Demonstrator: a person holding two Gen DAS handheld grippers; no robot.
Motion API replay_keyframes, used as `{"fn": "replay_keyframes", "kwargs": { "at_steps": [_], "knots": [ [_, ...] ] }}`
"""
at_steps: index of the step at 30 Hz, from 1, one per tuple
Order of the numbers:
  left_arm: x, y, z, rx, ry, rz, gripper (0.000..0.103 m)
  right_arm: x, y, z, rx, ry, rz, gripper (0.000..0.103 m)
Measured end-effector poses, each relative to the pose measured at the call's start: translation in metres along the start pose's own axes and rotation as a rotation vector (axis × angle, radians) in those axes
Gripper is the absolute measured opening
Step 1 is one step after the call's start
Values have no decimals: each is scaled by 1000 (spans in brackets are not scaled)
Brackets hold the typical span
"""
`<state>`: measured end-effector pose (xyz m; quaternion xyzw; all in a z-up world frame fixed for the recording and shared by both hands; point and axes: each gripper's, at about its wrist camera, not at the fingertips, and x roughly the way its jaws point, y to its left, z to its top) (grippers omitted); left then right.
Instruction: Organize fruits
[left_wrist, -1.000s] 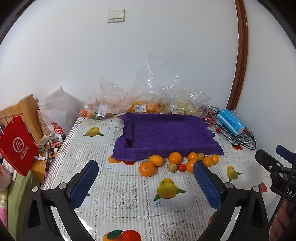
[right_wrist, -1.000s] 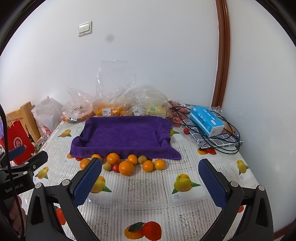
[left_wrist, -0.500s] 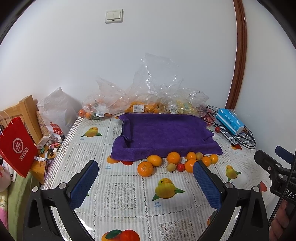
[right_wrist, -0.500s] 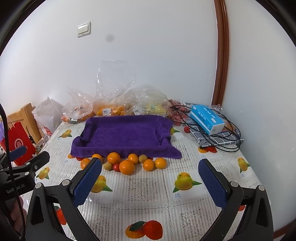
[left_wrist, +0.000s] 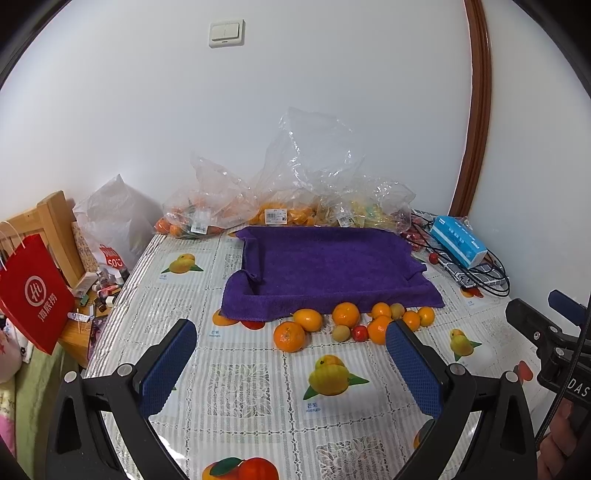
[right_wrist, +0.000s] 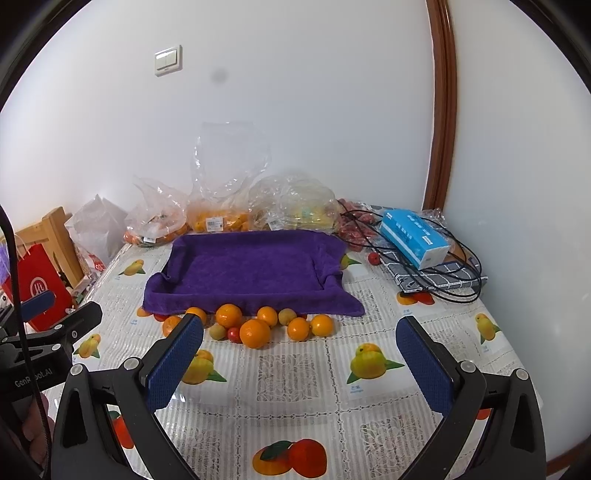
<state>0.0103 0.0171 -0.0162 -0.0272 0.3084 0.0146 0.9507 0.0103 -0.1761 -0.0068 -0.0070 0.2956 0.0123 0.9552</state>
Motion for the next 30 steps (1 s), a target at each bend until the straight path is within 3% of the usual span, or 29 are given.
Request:
{"fn": "replay_keyframes", "kwargs": {
  "at_steps": [30],
  "knots": [
    [24,-2,1,4,8,4,103,20,4,-2,-29,-16,23,103]
  ]
}}
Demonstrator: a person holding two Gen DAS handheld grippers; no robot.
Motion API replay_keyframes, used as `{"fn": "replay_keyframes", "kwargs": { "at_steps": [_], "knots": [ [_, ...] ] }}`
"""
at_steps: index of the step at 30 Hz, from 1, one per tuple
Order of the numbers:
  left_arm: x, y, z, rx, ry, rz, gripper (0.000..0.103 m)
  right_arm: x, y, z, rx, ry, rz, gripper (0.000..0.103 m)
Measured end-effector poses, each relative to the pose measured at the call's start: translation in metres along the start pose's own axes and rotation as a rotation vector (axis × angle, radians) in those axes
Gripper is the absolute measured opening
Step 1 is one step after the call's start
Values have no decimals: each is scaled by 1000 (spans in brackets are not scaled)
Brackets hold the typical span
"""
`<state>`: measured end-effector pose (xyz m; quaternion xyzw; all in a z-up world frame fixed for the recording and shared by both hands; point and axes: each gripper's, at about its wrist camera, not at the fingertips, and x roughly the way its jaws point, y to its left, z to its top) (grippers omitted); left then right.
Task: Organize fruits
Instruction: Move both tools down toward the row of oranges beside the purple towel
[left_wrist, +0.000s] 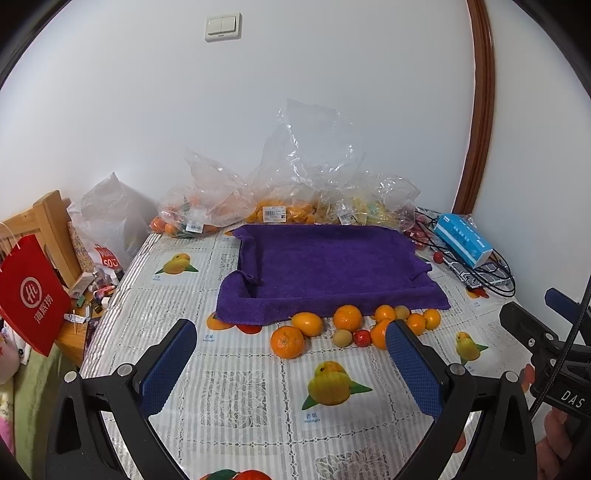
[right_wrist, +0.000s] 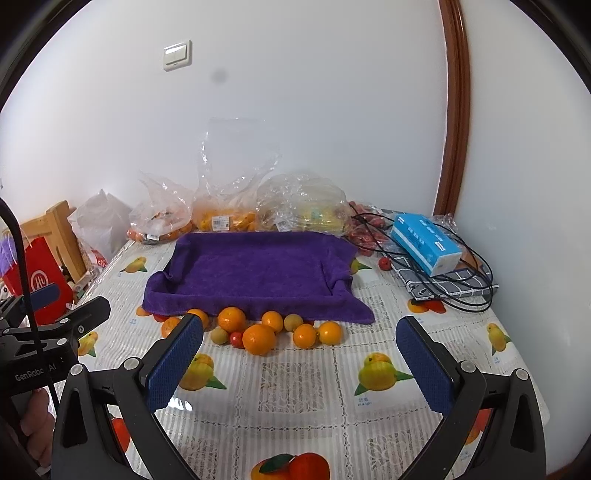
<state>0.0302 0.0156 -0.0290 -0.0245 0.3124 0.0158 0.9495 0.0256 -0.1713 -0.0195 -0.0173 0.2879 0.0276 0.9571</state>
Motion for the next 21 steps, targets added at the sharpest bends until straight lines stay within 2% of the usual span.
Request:
{"fn": "replay_keyframes", "kwargs": {
  "at_steps": [14,21],
  "knots": [
    [63,-1,-11,24,81,-15,103,58,-19,-14,39,87,-7,101],
    [101,5,-16,33,133,-2,103,98,-28,-27,42,156,-30,96]
  ]
}}
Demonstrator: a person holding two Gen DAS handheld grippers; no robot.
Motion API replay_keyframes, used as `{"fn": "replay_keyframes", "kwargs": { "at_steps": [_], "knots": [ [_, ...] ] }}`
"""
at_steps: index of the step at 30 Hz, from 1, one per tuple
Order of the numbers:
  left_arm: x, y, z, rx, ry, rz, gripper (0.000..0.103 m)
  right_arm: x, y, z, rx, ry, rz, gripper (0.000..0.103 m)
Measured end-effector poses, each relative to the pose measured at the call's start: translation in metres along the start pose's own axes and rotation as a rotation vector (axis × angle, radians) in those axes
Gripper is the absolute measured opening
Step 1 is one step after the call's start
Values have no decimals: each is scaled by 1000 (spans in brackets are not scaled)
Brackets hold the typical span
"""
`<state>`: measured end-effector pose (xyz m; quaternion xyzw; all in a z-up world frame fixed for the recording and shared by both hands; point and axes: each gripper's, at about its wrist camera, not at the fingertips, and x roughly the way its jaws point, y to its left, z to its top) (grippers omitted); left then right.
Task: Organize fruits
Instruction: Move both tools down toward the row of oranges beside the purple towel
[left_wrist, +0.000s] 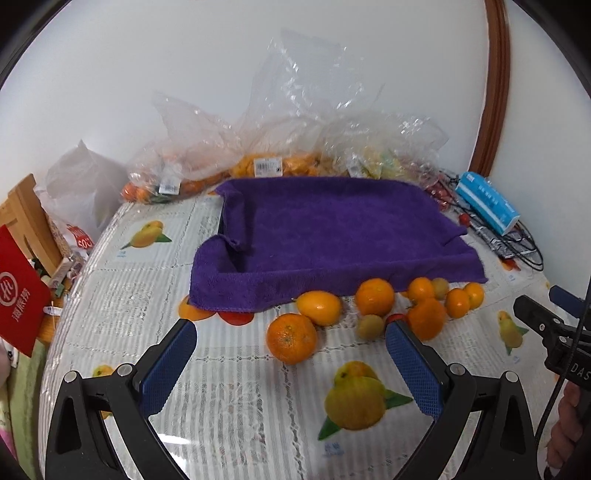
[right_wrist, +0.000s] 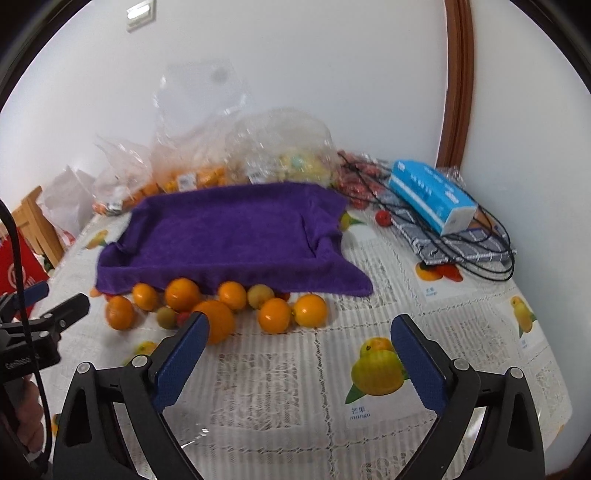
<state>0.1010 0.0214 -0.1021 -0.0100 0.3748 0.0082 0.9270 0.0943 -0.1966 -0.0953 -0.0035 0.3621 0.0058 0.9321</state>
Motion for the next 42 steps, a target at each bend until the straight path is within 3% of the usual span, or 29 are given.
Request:
{"fn": "replay_keyframes", "kwargs": {
  "at_steps": [5,10,14,19,29,37,42],
  "knots": [
    [27,11,-1,-25,60,-23,103,27,-6,-4,26,40,12,94],
    [46,20,-5,-37,73,-15,101,49,-9,-5,36,70,8,92],
    [55,25,-6,-48,77,-48,101,66,-9,-6,32,95,1,84],
    [62,28,-8,-56,78,-91,101,76,-9,-7,16,98,-4,82],
    [72,27,-12,-59,81,-106,101,84,-11,-9,22,91,21,82],
    [73,32,-12,-85,66,-122,101,82,-18,-2,31,59,42,68],
    [73,32,-12,-84,58,-122,101,93,-26,-5,34,95,44,56]
  ]
}}
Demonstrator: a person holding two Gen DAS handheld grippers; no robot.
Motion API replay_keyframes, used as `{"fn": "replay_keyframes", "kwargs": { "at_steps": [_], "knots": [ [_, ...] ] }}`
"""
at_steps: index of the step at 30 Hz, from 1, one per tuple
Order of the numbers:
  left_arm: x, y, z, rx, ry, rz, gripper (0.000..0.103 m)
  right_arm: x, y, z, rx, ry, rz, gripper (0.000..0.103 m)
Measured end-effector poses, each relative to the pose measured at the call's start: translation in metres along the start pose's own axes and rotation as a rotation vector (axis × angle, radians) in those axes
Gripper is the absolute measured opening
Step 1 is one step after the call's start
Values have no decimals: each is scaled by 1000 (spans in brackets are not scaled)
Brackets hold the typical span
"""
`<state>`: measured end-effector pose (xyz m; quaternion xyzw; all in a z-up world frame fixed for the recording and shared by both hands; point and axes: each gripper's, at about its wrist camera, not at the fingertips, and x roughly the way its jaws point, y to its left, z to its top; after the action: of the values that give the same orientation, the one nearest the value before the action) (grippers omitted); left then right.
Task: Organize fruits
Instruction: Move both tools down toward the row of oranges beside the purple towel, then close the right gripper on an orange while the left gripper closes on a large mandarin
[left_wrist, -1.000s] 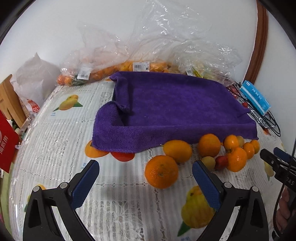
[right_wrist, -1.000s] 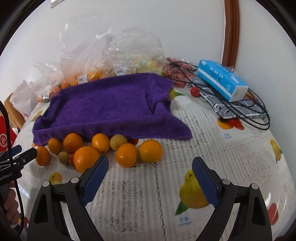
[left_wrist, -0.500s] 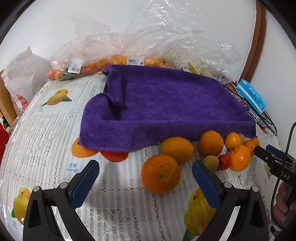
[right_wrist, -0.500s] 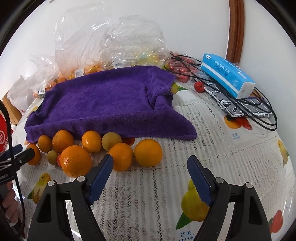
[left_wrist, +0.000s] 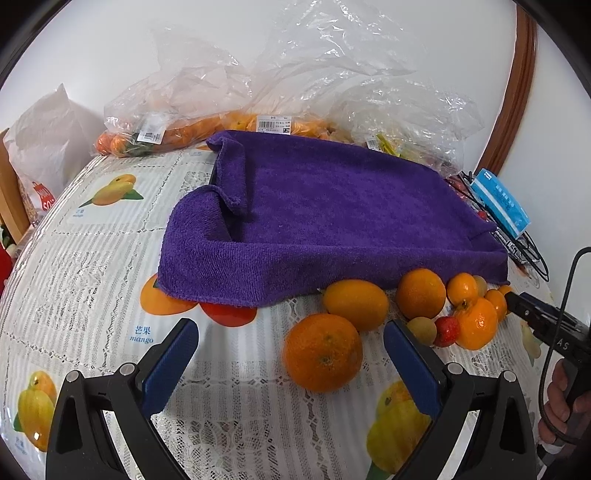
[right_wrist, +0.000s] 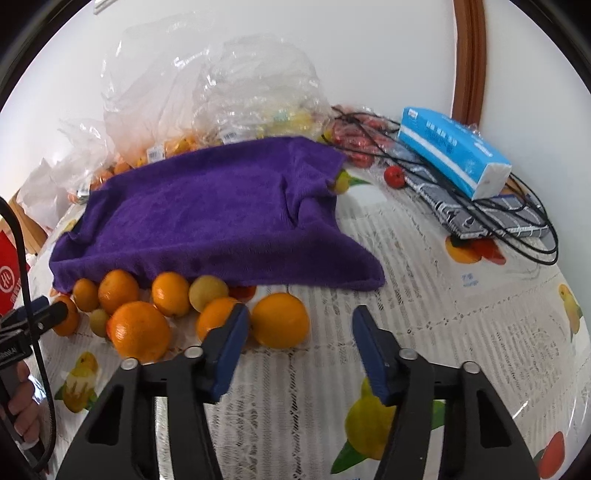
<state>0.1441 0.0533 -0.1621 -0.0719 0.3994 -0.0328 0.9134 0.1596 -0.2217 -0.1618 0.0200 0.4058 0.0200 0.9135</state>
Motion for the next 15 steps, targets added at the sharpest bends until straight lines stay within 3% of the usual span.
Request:
{"fn": "replay_keyframes", "kwargs": {
  "at_steps": [6,15],
  "knots": [
    [-1,0,0,-7,-8,-14,101,7,1,2,-12,-8,2,56],
    [11,-2,0,-4,45,-5,97,25,2,4,-24,39,1,51]
  ]
}}
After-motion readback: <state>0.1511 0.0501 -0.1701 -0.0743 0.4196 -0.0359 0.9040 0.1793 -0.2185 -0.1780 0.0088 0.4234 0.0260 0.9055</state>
